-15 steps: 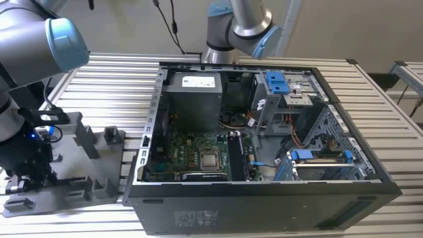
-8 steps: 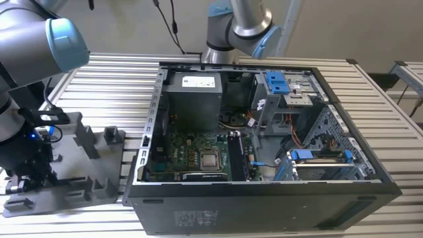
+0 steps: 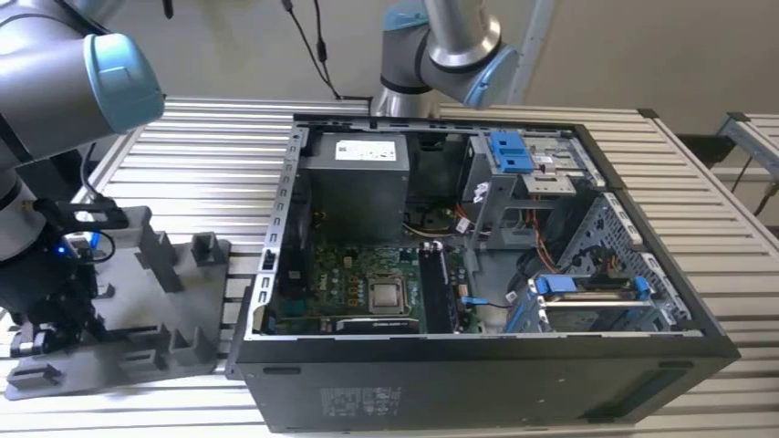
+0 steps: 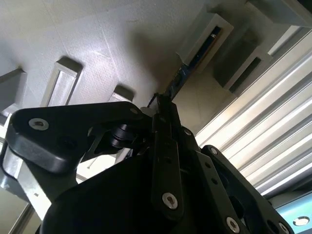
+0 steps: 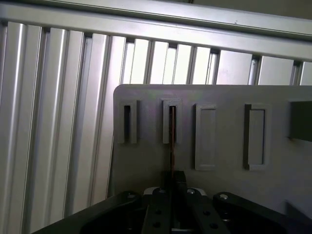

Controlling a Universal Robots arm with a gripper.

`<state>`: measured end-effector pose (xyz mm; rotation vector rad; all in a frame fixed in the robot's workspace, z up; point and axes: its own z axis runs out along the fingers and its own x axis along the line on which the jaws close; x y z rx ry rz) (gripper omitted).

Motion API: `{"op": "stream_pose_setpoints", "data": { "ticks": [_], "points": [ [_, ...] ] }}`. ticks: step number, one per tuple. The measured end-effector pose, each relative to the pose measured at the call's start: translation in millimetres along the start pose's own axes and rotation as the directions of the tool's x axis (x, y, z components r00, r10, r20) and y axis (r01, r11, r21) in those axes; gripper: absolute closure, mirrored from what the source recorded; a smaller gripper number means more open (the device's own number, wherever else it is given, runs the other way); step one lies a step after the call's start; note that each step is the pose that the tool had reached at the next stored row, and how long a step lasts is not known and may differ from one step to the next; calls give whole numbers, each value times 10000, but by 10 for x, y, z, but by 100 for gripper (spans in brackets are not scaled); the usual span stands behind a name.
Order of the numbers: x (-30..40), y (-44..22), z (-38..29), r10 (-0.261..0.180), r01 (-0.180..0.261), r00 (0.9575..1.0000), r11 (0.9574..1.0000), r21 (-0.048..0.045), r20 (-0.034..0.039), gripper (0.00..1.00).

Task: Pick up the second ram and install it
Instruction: 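Pick up the second ram and move it above second insertion slot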

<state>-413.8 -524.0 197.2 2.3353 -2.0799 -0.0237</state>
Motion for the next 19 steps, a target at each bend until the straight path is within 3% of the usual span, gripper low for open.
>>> {"op": "stream_pose_setpoints", "data": {
  "ticks": [10,19],
  "points": [
    [0,2,-10,0,0,10000,10000,0,-1,86],
    [0,5,-146,0,0,10000,10000,0,-4,86]
  ]
}}
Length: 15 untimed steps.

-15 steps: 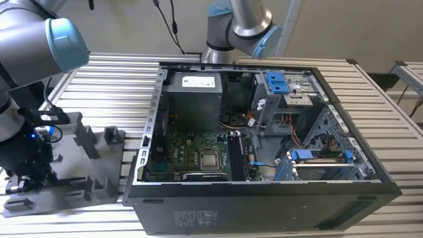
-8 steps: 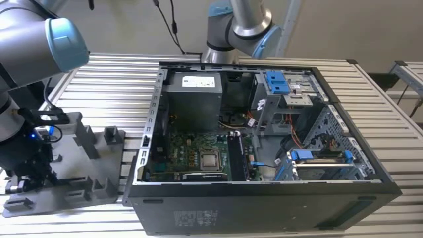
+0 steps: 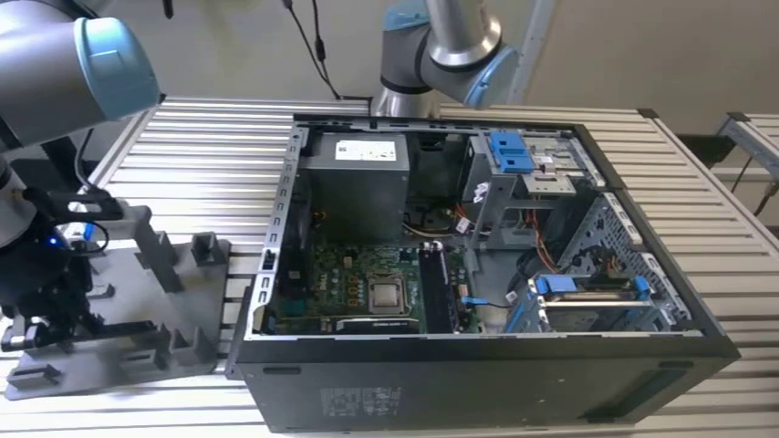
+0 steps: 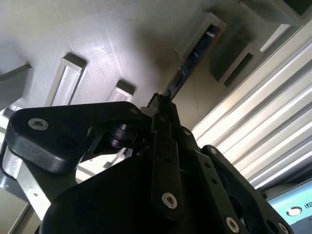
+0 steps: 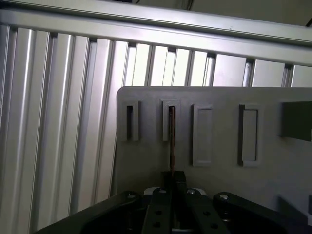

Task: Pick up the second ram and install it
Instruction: 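Pick up the second ram and move it above second insertion slot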

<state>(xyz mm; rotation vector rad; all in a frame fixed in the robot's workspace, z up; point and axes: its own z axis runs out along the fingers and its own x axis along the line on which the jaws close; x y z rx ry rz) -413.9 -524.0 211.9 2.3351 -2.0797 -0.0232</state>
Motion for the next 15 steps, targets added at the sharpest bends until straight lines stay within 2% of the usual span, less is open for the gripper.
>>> {"op": "stream_pose_setpoints", "data": {
  "ticks": [5,15],
  "points": [
    [0,1,-60,0,0,10000,10000,-1,-4,86],
    [-1,7,-250,0,0,10000,10000,-1,-3,86]
  ]
}}
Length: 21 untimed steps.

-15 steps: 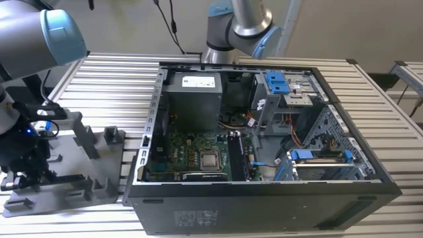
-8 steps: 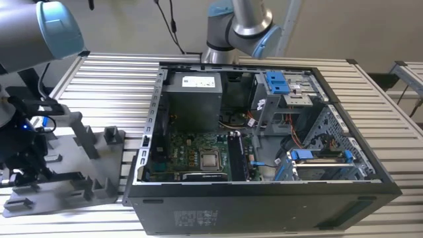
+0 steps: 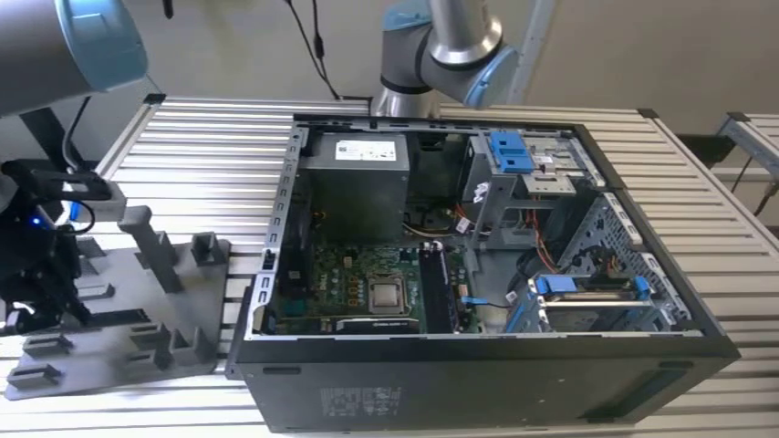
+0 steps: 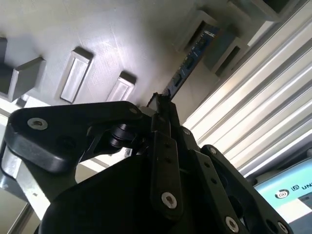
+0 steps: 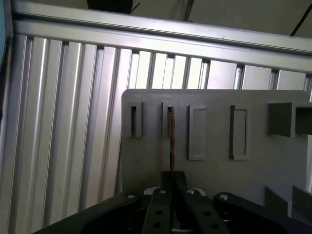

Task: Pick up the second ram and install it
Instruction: 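Pick up the second ram and move it above second insertion slot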

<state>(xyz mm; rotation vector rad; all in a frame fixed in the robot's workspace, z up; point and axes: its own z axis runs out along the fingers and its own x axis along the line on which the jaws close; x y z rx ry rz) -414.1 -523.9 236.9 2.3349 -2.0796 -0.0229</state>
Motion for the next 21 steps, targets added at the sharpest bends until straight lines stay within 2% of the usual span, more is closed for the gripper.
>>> {"op": "stream_pose_setpoints", "data": {
  "ticks": [7,21],
  "points": [
    [0,3,-148,1,-1,10000,10000,0,0,86],
    [-1,11,-498,0,0,10000,10000,-2,-1,86]
  ]
}}
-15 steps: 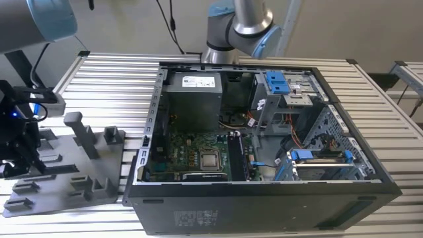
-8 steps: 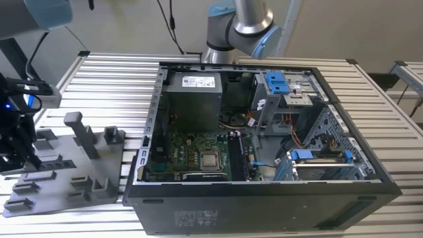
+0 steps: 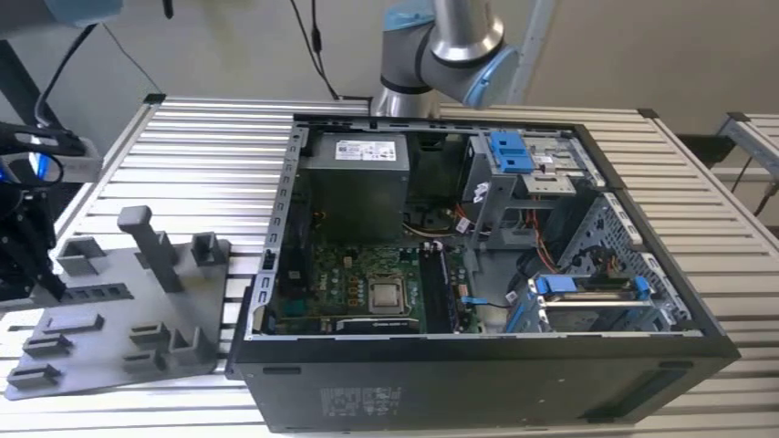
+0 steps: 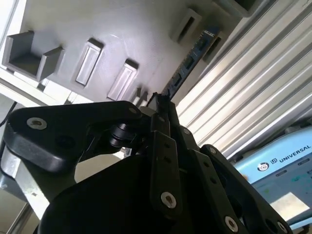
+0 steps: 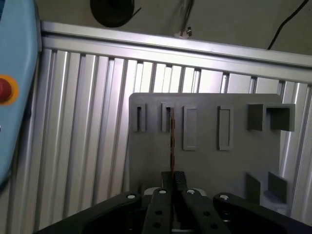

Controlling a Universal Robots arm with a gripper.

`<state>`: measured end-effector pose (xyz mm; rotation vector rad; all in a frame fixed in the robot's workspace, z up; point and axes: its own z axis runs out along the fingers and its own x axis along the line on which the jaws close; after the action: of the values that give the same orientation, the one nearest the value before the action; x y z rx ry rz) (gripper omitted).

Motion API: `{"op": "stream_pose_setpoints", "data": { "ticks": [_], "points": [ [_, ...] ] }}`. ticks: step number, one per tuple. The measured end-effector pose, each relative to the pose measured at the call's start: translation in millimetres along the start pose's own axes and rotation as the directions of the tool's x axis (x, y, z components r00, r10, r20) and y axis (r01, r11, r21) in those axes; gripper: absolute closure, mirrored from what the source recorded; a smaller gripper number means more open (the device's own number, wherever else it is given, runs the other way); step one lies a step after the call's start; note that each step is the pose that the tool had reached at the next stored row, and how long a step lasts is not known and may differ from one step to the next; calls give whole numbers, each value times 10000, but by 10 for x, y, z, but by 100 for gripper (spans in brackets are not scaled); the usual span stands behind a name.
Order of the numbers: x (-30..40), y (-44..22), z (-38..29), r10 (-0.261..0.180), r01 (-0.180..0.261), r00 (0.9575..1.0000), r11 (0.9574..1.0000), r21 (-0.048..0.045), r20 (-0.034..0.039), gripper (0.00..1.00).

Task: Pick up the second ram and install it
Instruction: 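Pick up the second ram and move it above second insertion slot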

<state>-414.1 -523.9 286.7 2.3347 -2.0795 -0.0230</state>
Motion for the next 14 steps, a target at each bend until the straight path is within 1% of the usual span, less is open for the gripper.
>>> {"op": "stream_pose_setpoints", "data": {
  "ticks": [8,14],
  "points": [
    [0,5,-221,0,0,10000,10000,2,1,86],
    [-1,10,-454,0,0,10000,10000,1,1,86]
  ]
}}
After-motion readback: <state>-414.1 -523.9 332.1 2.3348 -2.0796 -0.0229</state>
